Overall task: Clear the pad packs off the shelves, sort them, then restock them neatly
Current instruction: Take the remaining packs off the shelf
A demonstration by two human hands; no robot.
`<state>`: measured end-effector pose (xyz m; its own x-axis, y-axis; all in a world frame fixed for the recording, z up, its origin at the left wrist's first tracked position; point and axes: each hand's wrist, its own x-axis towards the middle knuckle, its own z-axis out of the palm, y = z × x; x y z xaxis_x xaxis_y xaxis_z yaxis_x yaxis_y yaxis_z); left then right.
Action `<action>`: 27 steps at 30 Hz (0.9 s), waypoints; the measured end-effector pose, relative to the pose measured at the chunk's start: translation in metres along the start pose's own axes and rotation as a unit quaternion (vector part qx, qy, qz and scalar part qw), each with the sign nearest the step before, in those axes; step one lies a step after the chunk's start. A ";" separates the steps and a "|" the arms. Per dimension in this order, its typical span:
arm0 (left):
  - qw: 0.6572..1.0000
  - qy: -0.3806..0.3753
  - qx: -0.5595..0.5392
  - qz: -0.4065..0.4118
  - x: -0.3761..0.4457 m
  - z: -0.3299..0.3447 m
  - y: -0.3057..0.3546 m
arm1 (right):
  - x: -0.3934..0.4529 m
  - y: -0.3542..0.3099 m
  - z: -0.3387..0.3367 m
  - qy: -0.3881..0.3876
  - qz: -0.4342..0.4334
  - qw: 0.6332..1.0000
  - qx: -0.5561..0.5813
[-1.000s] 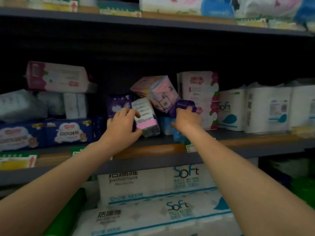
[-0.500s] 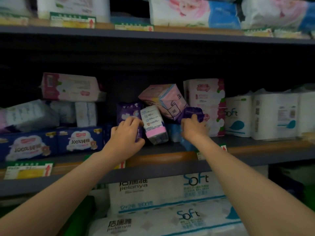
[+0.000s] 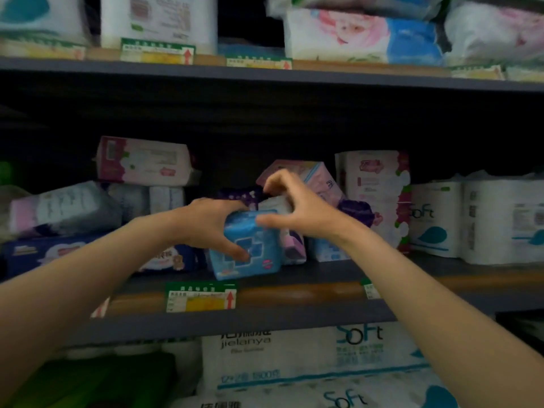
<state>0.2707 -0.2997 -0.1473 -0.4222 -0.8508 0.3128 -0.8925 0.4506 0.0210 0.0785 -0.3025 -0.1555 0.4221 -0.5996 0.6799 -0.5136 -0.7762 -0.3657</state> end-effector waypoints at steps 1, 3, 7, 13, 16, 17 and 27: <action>1.000 -0.001 -0.007 -0.027 -0.003 0.000 -0.011 | 0.007 0.005 -0.002 0.071 0.007 0.997 -0.022; 0.997 -0.012 -0.026 -0.074 -0.008 0.005 -0.026 | 0.023 0.021 -0.007 0.168 0.064 0.970 -0.165; 0.991 -0.035 0.084 -0.096 -0.002 0.033 -0.029 | 0.046 0.057 -0.011 0.103 0.217 0.908 -0.343; 0.985 -0.050 0.128 -0.108 0.007 0.050 -0.024 | 0.040 0.061 0.005 0.203 0.184 0.880 -0.388; 0.975 -0.027 0.164 -0.146 0.010 0.056 -0.019 | 0.027 0.044 -0.009 0.319 0.160 0.891 -0.281; 0.972 -0.017 0.173 -0.157 0.010 0.058 -0.016 | 0.023 0.035 -0.016 0.359 0.153 0.895 -0.215; 0.871 0.395 -0.243 -0.162 -0.047 0.037 0.006 | -0.014 -0.049 -0.035 0.395 0.034 0.914 -0.082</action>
<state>0.2792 -0.2670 -0.1969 0.2507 -0.5897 0.7678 -0.6914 0.4460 0.5683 0.0715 -0.2490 -0.1246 -0.2531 -0.2664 0.9300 -0.6512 -0.6640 -0.3675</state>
